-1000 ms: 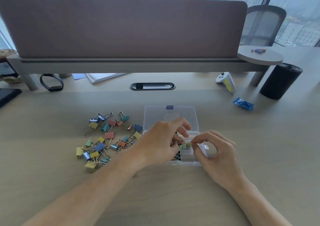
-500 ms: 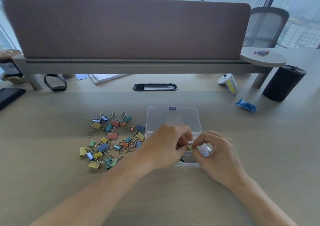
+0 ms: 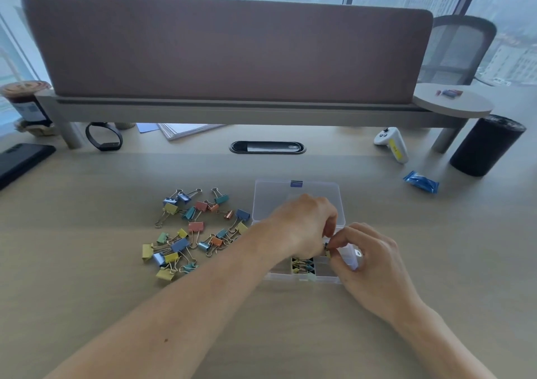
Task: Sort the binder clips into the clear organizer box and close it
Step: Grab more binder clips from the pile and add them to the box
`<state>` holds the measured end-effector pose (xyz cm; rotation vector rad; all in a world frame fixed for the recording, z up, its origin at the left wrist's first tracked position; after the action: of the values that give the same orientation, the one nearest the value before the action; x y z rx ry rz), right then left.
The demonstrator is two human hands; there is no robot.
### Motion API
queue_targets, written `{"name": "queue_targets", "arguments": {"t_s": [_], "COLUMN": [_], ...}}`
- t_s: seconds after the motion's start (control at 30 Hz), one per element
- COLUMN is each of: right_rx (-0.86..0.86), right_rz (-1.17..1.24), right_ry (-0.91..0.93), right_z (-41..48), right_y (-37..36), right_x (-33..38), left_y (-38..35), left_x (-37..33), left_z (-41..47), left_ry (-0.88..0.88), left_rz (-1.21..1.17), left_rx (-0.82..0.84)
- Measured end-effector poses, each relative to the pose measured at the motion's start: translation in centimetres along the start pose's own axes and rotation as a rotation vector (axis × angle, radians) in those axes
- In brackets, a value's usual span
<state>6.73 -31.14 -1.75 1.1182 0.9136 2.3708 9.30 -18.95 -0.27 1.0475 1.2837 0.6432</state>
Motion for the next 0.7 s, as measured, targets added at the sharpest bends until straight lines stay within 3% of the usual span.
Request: {"name": "queue_targets", "arguments": {"t_s": [0.23, 0.47, 0.6, 0.7], "right_rx": [0.077, 0.058, 0.053, 0.049], "right_rz": [-0.018, -0.082, -0.096, -0.091], "right_ry": [0.104, 0.121, 0.116, 0.125], "right_z": [-0.9, -1.1, -1.0, -0.9], "right_y": [-0.5, -0.6, -0.6, -0.6], "right_x": [0.3, 0.3, 0.4, 0.5], "left_y": [-0.2, 2.9, 7.4, 7.8], "left_x": [0.4, 3.7, 10.4, 14.3], "left_z": [0.3, -1.9, -3.8, -5.0], "left_ry": [0.023, 0.007, 0.198, 0.322], "left_rz": [-0.035, -0.291, -0.061, 0.145], "left_rx": [0.04, -0.029, -0.162, -0.046]}}
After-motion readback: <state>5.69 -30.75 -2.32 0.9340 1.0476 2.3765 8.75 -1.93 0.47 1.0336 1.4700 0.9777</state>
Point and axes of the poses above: each hand's wrist, its own z-axis towards the middle knuckle, its own y-axis out of the back of the hand, x = y × z, the point moved 8 cm from there along z, towards the middle knuckle
